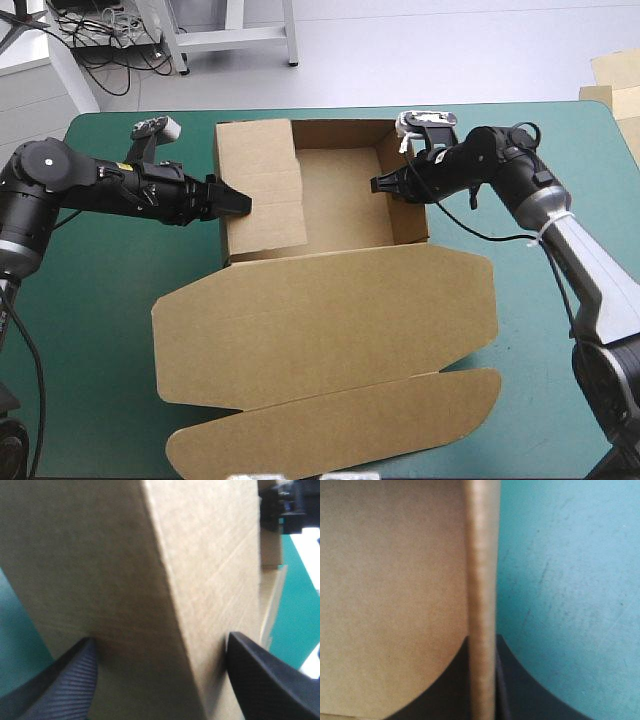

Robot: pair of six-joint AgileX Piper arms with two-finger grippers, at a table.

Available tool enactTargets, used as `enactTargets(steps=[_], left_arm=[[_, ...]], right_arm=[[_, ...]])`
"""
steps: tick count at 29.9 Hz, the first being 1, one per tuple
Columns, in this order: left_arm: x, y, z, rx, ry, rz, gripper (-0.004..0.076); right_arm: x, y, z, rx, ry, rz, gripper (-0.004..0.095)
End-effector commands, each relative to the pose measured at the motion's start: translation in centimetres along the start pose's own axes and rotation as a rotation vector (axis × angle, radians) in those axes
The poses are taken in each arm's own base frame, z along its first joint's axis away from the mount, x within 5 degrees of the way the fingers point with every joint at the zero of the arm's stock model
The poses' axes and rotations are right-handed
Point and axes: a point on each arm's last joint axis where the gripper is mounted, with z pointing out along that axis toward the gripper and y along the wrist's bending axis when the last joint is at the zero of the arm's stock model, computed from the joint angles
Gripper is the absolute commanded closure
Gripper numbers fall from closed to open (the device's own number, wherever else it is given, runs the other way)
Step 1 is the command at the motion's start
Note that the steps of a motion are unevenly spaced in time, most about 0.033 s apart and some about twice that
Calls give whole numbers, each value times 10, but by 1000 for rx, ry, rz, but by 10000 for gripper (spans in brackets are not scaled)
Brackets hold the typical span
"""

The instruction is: Fold the box

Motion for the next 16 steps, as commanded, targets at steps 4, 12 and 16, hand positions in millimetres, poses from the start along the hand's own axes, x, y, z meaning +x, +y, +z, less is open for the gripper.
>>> enactTargets(steps=[4, 12, 16], left_arm=[[5, 1, -11, -212, 11, -56, 237], [6, -9, 3, -325, -10, -35, 388], [6, -15, 9, -368, -27, -13, 542]], right_arm=[[-9, 54, -24, -92, -157, -21, 926], [-5, 66, -21, -87, -153, -20, 926], [-2, 62, -20, -38, -120, -34, 926]])
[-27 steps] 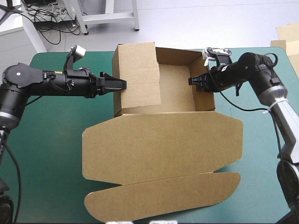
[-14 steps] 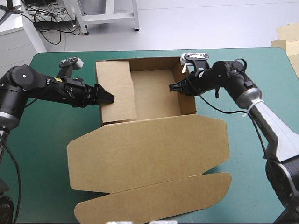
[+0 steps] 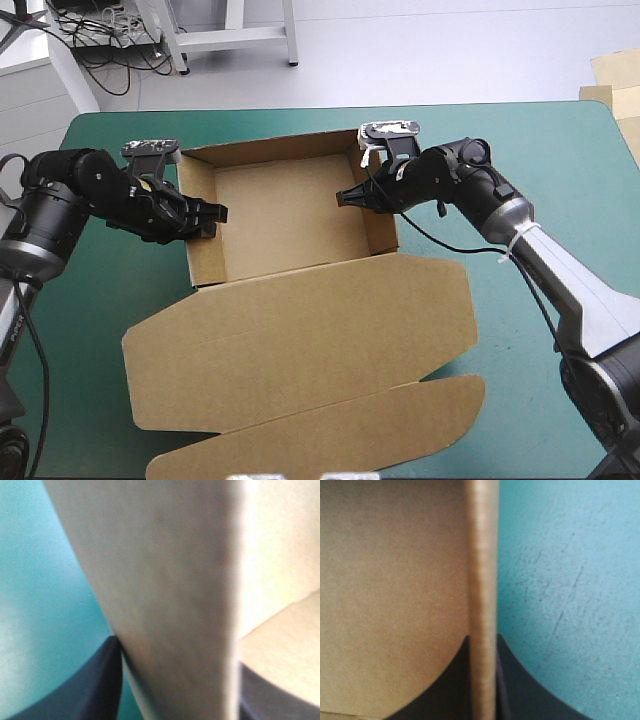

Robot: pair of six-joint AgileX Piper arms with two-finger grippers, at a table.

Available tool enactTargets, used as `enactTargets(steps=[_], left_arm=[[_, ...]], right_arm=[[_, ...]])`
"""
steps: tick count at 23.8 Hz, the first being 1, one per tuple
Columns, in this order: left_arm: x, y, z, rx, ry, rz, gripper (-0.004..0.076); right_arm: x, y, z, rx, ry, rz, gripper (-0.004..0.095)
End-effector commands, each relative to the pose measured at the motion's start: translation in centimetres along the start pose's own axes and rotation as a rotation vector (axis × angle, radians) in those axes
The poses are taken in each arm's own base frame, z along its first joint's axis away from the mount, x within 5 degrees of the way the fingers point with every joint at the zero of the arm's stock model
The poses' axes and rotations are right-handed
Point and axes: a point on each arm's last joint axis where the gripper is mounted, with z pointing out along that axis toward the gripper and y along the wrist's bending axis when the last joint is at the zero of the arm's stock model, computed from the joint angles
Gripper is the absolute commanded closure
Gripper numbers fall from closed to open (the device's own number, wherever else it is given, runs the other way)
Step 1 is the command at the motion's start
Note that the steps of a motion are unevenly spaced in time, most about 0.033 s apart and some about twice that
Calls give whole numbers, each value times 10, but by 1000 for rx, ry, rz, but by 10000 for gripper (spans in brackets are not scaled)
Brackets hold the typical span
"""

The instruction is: Fold the box

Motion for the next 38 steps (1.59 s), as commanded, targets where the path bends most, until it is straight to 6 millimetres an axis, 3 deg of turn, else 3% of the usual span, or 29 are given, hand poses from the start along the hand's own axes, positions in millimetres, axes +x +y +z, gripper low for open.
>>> enactTargets(steps=[1, 4, 11, 14, 21, 26, 38], left_arm=[[-3, -21, -16, 46, -117, 25, 573], [-1, -23, -14, 17, -110, 34, 635], [-2, -20, -14, -31, -118, 25, 642], [-4, -10, -15, -132, -139, 3, 732], [-6, 3, -16, -277, -155, -24, 734], [-5, 15, -3, -399, -58, -21, 734], [-12, 9, 9, -318, -75, -33, 734]], right_arm=[[-12, 14, -32, -54, -103, 20, 926], [-10, 13, -32, -38, -84, 19, 926], [-9, 11, -31, -24, -73, 28, 927], [-6, 8, -28, 14, -41, 37, 926], [-5, 8, -27, 18, -26, 73, 927], [-3, 7, -27, 36, -5, 65, 927], [1, -4, -28, 150, 36, 43, 926]])
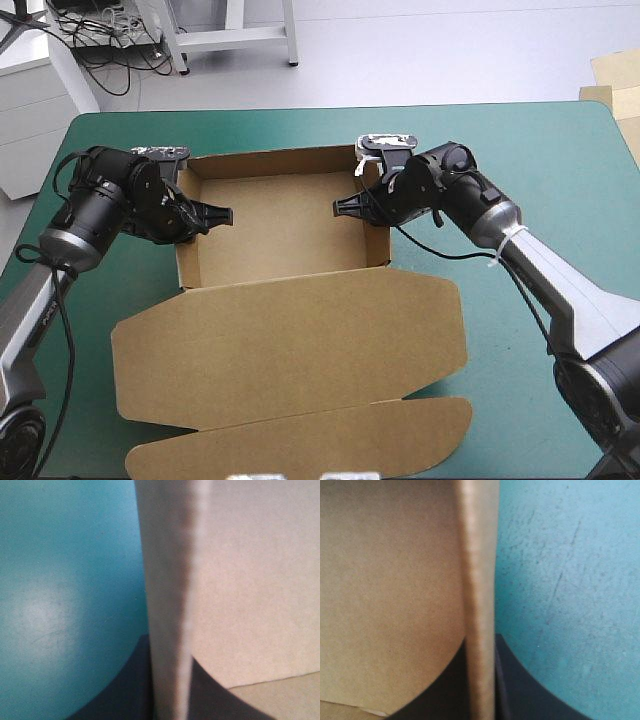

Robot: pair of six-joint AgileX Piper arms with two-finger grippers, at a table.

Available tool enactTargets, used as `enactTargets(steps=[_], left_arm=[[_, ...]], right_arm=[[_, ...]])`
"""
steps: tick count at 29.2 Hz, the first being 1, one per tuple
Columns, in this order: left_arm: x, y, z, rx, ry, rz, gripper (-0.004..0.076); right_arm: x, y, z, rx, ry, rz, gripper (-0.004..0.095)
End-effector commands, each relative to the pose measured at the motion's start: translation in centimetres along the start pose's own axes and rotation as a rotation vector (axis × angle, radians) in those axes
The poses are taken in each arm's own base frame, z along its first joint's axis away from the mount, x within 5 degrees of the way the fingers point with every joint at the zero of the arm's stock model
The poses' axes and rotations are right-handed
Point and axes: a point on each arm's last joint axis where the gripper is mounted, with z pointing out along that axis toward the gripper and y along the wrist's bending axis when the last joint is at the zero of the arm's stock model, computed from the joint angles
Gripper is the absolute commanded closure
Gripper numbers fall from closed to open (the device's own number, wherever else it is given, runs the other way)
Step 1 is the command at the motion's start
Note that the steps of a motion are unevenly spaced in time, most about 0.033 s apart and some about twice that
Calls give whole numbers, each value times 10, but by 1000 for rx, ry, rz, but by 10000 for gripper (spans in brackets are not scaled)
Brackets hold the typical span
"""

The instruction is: Fold the box

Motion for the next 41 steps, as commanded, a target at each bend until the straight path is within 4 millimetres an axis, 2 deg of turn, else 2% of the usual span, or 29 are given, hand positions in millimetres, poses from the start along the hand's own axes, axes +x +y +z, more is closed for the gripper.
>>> enactTargets(steps=[1, 8, 12, 15, 19, 23, 30, 33, 41], left_arm=[[-8, 8, -17, -40, -109, 40, 734], [-13, -4, -2, 50, -62, 13, 734], [-15, -10, 7, 82, -32, 0, 734], [-17, -16, 20, 86, 1, 6, 734], [-16, -35, 42, 100, 41, 44, 734], [-13, -50, 60, 102, 76, 80, 734], [-13, -59, 82, 99, 108, 92, 734], [-14, -60, 90, 97, 111, 91, 734], [-20, -63, 100, 105, 65, 103, 734]], right_arm=[[-7, -10, -33, 70, -62, -40, 927], [-2, -12, -33, 94, -7, -35, 928], [1, -21, -34, 181, 32, -33, 928], [5, -28, -36, 258, 73, -42, 928], [9, -33, -37, 319, 124, -39, 928], [11, -33, -23, 313, 168, -16, 928], [17, -30, 25, 268, 299, 26, 928], [18, -31, 34, 272, 313, 25, 928], [15, -31, 35, 260, 290, -36, 928]])
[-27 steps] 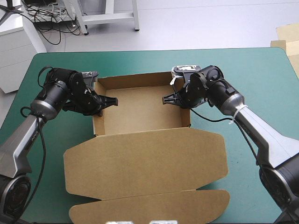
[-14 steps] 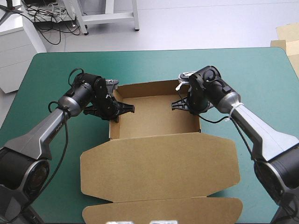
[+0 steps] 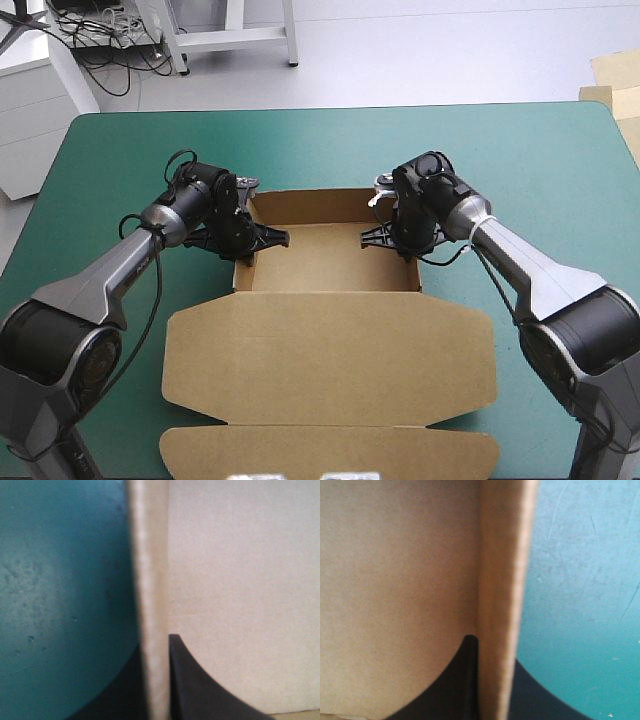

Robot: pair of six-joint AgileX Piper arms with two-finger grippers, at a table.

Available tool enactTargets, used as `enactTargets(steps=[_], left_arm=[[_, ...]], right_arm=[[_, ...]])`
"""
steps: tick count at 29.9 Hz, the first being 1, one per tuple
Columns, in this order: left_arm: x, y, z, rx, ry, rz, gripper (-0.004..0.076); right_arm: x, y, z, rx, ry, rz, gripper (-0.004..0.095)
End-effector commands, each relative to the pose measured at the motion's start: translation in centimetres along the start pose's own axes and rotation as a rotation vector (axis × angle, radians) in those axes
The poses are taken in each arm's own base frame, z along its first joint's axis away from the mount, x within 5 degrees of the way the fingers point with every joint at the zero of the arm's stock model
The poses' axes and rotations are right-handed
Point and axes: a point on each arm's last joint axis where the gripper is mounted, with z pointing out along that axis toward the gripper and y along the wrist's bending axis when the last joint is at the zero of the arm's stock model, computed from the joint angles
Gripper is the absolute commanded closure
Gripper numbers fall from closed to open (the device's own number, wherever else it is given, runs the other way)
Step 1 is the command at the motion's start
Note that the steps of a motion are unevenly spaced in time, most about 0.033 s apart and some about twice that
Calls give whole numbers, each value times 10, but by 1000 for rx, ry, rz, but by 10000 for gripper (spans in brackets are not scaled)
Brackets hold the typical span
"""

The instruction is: Fold the box

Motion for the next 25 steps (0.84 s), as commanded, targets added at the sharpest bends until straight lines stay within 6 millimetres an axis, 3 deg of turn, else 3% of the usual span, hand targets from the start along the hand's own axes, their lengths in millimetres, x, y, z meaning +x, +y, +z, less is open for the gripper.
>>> enactTargets(steps=[1, 7, 10, 14, 17, 21, 25], left_arm=[[-10, -6, -23, 37, -157, 37, 734], [-10, -7, -21, 34, -151, 101, 716], [-10, -7, -21, 41, -150, 97, 664], [-10, -8, -21, 50, -150, 94, 541], [-10, -8, -21, 50, -150, 94, 397], [-10, -8, -22, 52, -155, 95, 206], [-13, -9, -27, 56, -174, 116, 168]], right_arm=[[-1, -5, -27, 7, -66, -70, 928], [-2, -11, -27, 82, -77, -90, 898], [-1, -13, -27, 105, -70, -84, 753], [-1, -13, -27, 104, -72, -84, 528], [-2, -13, -27, 101, -79, -84, 434], [-2, -12, -27, 99, -85, -85, 388], [-3, -12, -28, 97, -93, -88, 397]])
